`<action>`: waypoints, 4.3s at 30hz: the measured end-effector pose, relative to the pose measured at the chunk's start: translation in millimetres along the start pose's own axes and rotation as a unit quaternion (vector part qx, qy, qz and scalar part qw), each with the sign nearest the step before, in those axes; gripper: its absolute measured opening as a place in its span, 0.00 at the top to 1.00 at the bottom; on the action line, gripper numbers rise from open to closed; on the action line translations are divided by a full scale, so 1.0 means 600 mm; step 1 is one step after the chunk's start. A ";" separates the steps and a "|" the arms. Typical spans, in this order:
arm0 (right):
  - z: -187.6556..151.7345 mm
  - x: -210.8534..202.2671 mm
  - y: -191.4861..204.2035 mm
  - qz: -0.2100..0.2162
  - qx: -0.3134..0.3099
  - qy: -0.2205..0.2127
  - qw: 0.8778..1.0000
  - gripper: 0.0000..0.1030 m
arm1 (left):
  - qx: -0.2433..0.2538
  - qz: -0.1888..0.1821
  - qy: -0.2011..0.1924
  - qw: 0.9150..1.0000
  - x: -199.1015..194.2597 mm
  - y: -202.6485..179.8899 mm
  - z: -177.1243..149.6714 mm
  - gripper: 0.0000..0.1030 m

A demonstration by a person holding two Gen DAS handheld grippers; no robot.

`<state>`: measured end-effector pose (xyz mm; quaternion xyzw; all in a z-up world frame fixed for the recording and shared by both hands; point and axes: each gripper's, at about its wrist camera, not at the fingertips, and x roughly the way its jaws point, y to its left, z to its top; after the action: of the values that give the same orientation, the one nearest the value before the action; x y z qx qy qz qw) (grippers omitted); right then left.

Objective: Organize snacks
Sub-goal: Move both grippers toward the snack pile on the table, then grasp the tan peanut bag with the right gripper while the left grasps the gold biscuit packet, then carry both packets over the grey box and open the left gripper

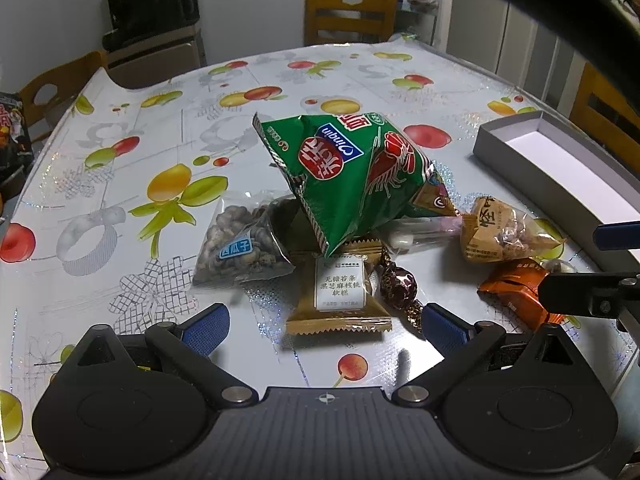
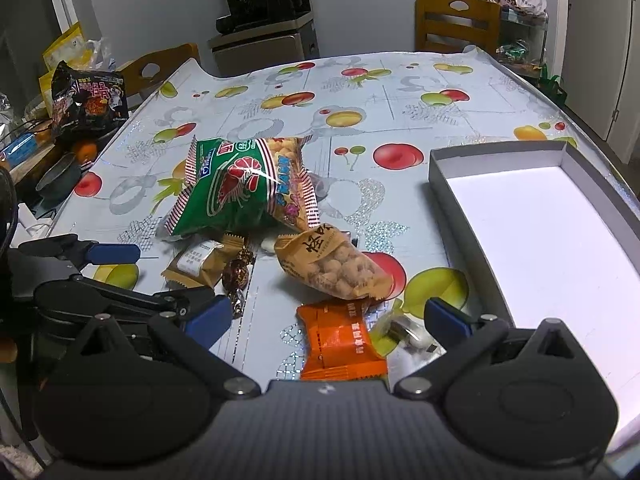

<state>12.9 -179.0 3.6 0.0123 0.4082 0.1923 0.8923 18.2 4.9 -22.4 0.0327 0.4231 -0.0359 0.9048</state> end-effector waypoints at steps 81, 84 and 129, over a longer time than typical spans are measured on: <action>0.011 0.109 0.017 0.006 -0.126 -0.037 0.991 0.32 | 0.000 -0.039 -0.029 0.999 0.047 0.012 0.004 0.52; 0.008 0.117 0.020 0.001 -0.135 -0.039 0.990 0.34 | 0.001 -0.037 -0.033 0.999 0.048 0.012 0.003 0.53; -0.026 -0.035 0.000 0.035 -0.067 -0.116 0.990 0.42 | 0.037 -0.025 -0.100 0.994 -0.074 -0.032 -0.012 0.58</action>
<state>-11.0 -188.3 8.3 -0.0114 0.2873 0.2478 0.9251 -17.5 -12.1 6.2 0.0519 0.3291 -0.0774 0.9397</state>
